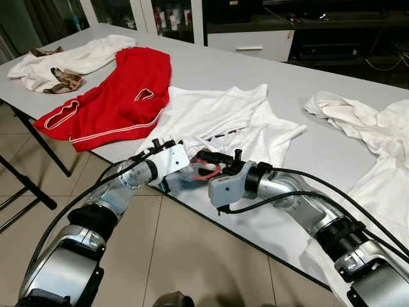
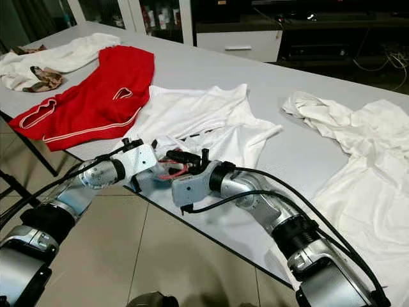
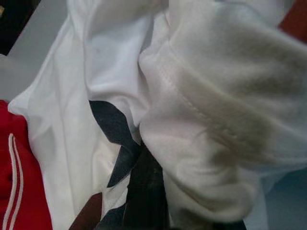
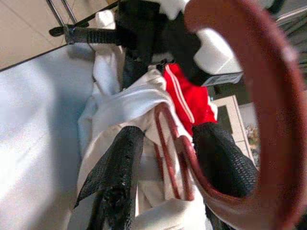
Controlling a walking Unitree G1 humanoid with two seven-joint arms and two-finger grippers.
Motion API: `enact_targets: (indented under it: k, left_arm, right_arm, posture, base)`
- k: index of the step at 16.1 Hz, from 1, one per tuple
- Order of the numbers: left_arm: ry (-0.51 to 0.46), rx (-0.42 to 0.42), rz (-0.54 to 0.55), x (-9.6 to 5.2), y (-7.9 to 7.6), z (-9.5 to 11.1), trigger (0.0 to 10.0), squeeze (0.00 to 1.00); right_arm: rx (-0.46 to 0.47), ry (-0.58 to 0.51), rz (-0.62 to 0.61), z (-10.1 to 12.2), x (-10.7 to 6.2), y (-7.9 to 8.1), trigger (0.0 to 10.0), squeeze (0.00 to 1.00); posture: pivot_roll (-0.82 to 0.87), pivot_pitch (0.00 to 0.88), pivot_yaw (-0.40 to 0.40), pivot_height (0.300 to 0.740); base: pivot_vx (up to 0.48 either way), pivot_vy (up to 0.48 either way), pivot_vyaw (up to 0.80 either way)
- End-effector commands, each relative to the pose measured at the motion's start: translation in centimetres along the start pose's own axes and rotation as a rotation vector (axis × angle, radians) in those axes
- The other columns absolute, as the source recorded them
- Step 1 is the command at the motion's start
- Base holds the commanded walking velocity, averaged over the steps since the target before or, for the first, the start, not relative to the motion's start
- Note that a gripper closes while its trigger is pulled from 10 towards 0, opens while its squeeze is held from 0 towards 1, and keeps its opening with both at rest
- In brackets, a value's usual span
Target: Hang hanger
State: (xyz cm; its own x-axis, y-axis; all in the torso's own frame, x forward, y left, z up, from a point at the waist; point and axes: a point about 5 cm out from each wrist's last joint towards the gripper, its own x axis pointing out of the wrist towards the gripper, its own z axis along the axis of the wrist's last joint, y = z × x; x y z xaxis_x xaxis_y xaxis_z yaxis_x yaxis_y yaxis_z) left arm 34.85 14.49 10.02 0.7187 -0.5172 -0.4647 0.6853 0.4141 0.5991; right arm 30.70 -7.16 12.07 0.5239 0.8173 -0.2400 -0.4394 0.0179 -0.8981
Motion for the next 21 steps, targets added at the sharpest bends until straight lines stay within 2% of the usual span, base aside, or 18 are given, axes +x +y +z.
enact_targets:
  k: [1,3,4,5,6,12,15,20,21]
  left_arm:
    - [-0.005,0.020,0.001,-0.2,0.3,0.2,10.0,0.00]
    - [-0.011,0.024,0.002,-0.1,0.4,0.4,10.0,0.00]
    - [-0.014,0.027,0.002,-0.1,0.4,0.4,10.0,0.00]
    - [-0.020,0.032,0.003,-0.2,0.4,0.6,10.0,0.00]
    - [-0.028,0.039,0.003,-0.2,0.4,0.7,10.0,0.00]
    - [-0.050,0.055,-0.012,-0.2,0.1,0.9,10.0,0.00]
    - [-0.085,0.118,-0.012,-0.3,0.0,1.4,10.0,0.00]
    - [-0.129,0.141,-0.014,-0.5,0.2,1.9,10.0,0.00]
    - [-0.145,0.123,-0.016,-0.5,0.3,2.0,10.0,1.00]
  right_arm:
    - [-0.014,0.008,0.002,0.0,0.3,-0.4,10.0,0.00]
    - [0.005,0.016,0.008,-0.1,0.4,-0.3,8.5,0.00]
    - [0.014,0.011,0.005,0.0,0.5,-0.3,4.6,0.00]
    - [0.024,0.002,-0.002,0.1,0.5,-0.3,1.6,0.00]
    - [0.029,-0.002,-0.011,0.2,0.6,-0.4,0.0,0.00]
    - [0.034,-0.021,-0.029,0.4,0.7,-0.6,0.0,0.00]
    - [0.025,-0.025,-0.031,0.4,0.6,-0.8,0.0,0.00]
    - [0.017,-0.029,-0.036,0.3,0.5,-1.0,0.0,0.00]
    - [0.017,-0.029,-0.037,0.3,0.5,-1.0,0.0,0.00]
  posture:
    - [-0.04,0.000,0.107,0.736]
    - [-0.04,0.000,0.110,0.736]
    - [-0.04,0.000,0.110,0.736]
    - [-0.04,0.000,0.111,0.736]
    - [-0.04,0.000,0.111,0.736]
    - [-0.04,0.000,0.111,0.736]
    - [-0.04,0.000,0.111,0.736]
    - [-0.04,0.000,0.109,0.736]
    - [-0.04,0.000,0.109,0.736]
  base:
    - [0.000,0.000,0.00]
    - [0.000,0.000,0.00]
    - [0.000,0.000,0.00]
    - [0.000,0.000,0.00]
    - [0.000,0.000,0.00]
    - [0.000,0.000,0.00]
    - [0.000,0.000,0.00]
    - [0.000,0.000,0.00]
    - [0.000,0.000,0.00]
